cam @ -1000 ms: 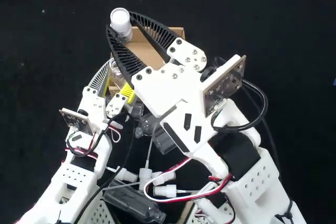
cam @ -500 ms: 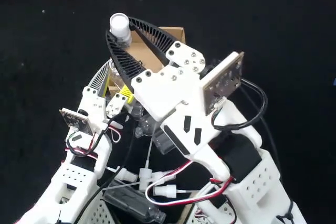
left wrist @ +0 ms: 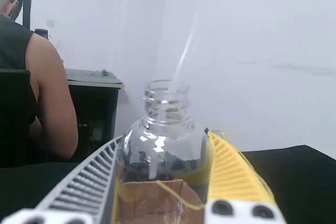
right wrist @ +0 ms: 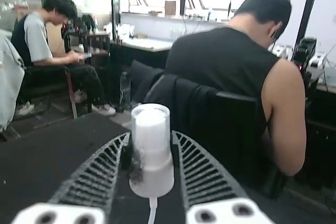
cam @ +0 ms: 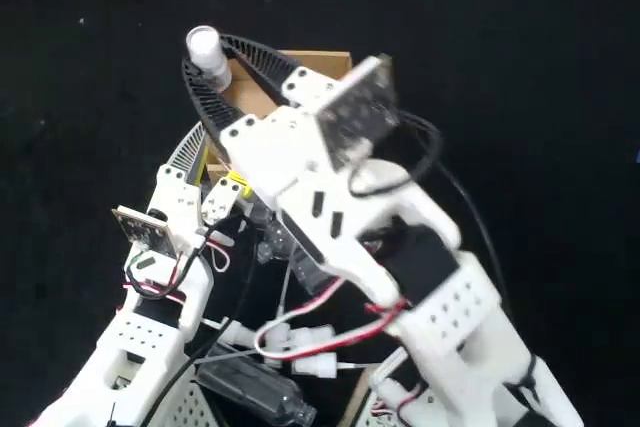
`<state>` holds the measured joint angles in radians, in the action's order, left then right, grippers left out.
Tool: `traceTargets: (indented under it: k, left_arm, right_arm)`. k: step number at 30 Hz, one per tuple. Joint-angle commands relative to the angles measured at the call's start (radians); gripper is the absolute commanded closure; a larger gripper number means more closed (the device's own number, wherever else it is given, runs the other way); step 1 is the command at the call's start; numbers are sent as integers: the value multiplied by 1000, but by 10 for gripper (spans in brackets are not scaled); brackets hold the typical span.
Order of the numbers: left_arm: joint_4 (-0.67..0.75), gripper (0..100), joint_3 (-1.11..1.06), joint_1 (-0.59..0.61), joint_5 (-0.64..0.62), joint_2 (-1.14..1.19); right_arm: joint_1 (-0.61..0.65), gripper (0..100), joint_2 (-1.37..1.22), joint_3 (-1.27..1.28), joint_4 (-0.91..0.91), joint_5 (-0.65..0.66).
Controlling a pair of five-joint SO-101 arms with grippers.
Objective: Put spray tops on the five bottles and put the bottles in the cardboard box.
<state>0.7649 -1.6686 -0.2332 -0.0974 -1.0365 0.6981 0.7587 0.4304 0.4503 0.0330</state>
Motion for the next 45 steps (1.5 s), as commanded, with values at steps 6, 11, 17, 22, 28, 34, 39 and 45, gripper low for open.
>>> traceTargets:
  k: [6, 11, 17, 22, 28, 34, 39, 45]
  left_arm:
    - [12, 964, -24, -10, -8, -8]
    - [12, 964, -24, -10, -8, -8]
    - [12, 964, -24, -10, -8, -8]
    - [12, 964, -24, -10, -8, -8]
    - [12, 964, -24, -10, -8, -8]
    - [12, 964, -24, -10, -8, -8]
    - [12, 964, -24, -10, -8, -8]
    - [12, 964, -24, -10, -8, -8]
  right_arm:
    - [20, 976, -64, -125, 44, -8]
    - [23, 859, -64, -237, 230, -8]
    - [101, 843, -64, -326, 370, -8]
    - [112, 843, -56, -337, 385, -8]
    - [-49, 926, -56, -355, 373, -8]
    - [-224, 923, -56, -364, 381, -9]
    - [-404, 887, -56, -312, 479, -8]
    - [-626, 887, -56, -110, 497, -14]
